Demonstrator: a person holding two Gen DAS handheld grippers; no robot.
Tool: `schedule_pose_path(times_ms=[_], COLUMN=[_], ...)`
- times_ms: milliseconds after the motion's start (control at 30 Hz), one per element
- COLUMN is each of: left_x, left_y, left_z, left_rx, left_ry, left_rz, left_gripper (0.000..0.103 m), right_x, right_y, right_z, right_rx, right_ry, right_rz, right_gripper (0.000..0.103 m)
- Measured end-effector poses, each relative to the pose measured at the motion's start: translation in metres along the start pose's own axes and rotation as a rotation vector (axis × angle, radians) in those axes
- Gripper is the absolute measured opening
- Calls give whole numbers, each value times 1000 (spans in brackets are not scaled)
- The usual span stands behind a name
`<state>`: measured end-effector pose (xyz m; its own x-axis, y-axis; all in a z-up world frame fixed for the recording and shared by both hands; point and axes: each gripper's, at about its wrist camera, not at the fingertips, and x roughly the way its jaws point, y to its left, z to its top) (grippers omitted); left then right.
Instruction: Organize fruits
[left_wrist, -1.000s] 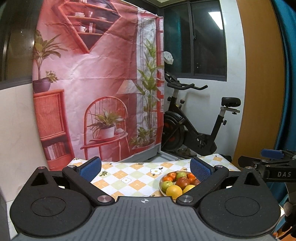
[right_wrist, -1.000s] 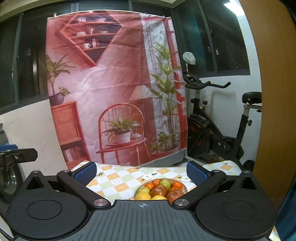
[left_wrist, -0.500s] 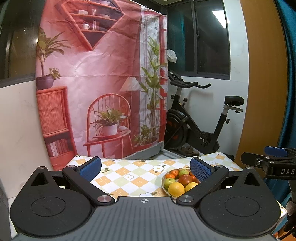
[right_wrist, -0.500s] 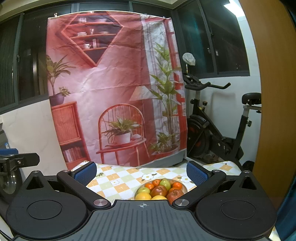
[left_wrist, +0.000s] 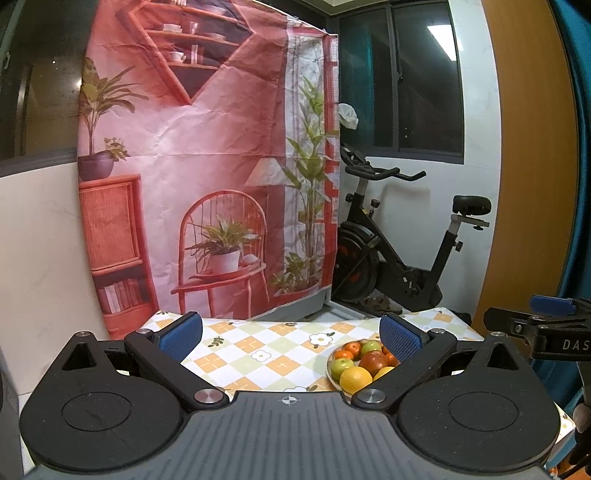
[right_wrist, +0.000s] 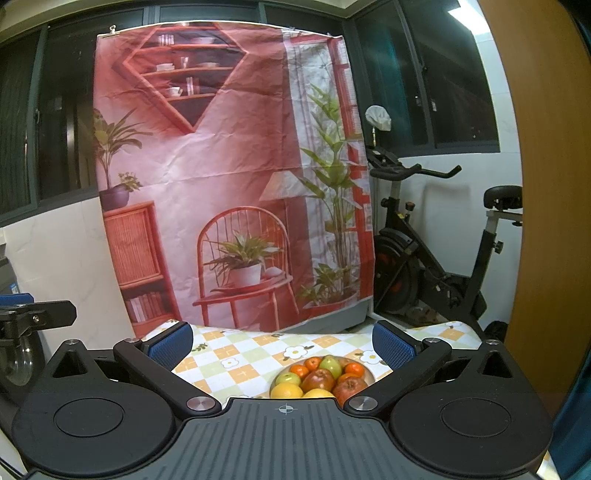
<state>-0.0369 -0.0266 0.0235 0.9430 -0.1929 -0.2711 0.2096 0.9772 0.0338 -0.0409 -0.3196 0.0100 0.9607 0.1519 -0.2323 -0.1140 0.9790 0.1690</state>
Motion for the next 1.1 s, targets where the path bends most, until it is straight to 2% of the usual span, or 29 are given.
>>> schedule_pose_path(times_ms=[1100], left_x=[0], left_y=[2], left_z=[1], left_rx=[-12], left_ry=[4], left_rz=[4], left_gripper=[103], right_x=[-1], right_y=[2], right_z=[-1], right_rx=[-3], right_ry=[1], right_rz=[1], right_gripper=[103])
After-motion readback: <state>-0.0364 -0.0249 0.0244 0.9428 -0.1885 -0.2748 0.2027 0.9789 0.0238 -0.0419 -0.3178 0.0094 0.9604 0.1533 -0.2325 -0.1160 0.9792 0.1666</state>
